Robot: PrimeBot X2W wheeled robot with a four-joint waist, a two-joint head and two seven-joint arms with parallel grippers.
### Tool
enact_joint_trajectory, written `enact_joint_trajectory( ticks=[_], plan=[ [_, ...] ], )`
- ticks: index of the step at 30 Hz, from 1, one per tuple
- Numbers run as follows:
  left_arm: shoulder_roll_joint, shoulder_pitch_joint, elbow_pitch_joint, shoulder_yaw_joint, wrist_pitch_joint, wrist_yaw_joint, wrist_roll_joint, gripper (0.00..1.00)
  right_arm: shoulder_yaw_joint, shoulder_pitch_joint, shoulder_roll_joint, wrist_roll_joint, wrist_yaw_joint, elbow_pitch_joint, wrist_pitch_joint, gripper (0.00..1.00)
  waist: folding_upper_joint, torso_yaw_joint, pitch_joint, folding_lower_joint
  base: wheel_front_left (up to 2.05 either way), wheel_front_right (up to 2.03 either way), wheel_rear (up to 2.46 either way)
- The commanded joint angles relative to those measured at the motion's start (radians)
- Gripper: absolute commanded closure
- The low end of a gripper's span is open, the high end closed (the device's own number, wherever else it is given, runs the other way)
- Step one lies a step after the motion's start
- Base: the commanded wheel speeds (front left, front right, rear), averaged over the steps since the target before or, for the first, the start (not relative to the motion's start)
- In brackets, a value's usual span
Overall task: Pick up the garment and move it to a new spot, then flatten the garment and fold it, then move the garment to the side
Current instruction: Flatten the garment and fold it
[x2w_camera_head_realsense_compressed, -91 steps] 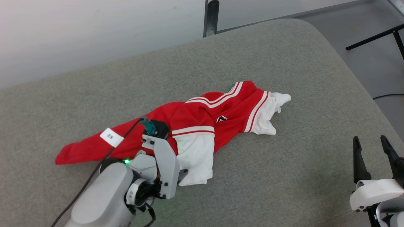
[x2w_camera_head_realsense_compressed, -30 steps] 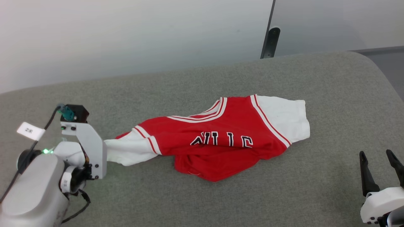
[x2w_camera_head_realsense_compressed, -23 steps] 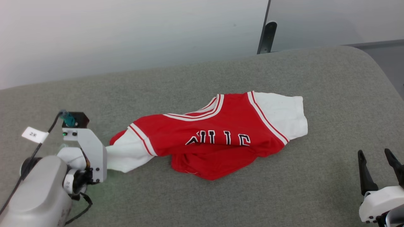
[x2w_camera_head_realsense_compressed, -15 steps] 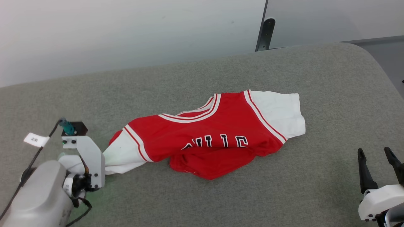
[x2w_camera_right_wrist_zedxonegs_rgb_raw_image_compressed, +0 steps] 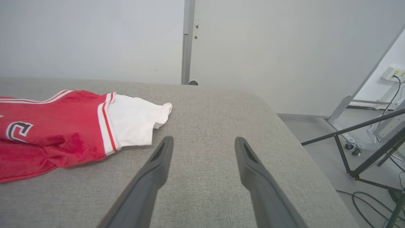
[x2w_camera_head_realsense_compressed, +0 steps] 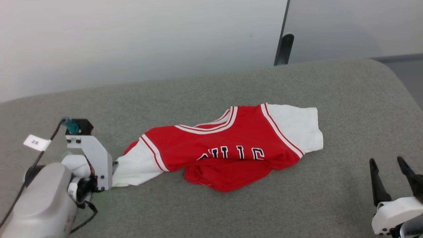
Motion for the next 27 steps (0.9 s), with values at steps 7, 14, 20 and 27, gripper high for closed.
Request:
enact_joint_trajectory(
  ticks=[7,14,20,27],
  plan=[
    [0.009,0.047,-0.089,0.016,-0.075,-0.001,-0.013,0.0,0.004,0.033,-0.016,-0.003,-0.001,-0.078,-0.047,0.0,0.0,0.03,-0.065,0.0,0.0,0.0,0.0],
    [0.014,0.093,-0.148,0.023,-0.064,-0.006,-0.042,0.0,-0.016,0.03,-0.011,-0.046,-0.001,-0.165,-0.108,0.0,0.0,0.043,-0.071,0.0,0.0,0.0,0.0],
    [0.01,0.074,-0.136,0.039,-0.021,-0.009,-0.083,0.0,-0.009,-0.018,-0.027,-0.053,-0.001,-0.236,-0.096,0.0,0.0,0.032,-0.028,0.0,0.0,0.0,0.0],
    [0.02,0.005,-0.083,0.038,0.038,-0.017,-0.094,0.0,0.001,-0.093,-0.051,-0.041,-0.001,-0.282,-0.078,0.0,0.0,0.01,0.069,0.0,0.0,0.0,0.0]
  ],
)
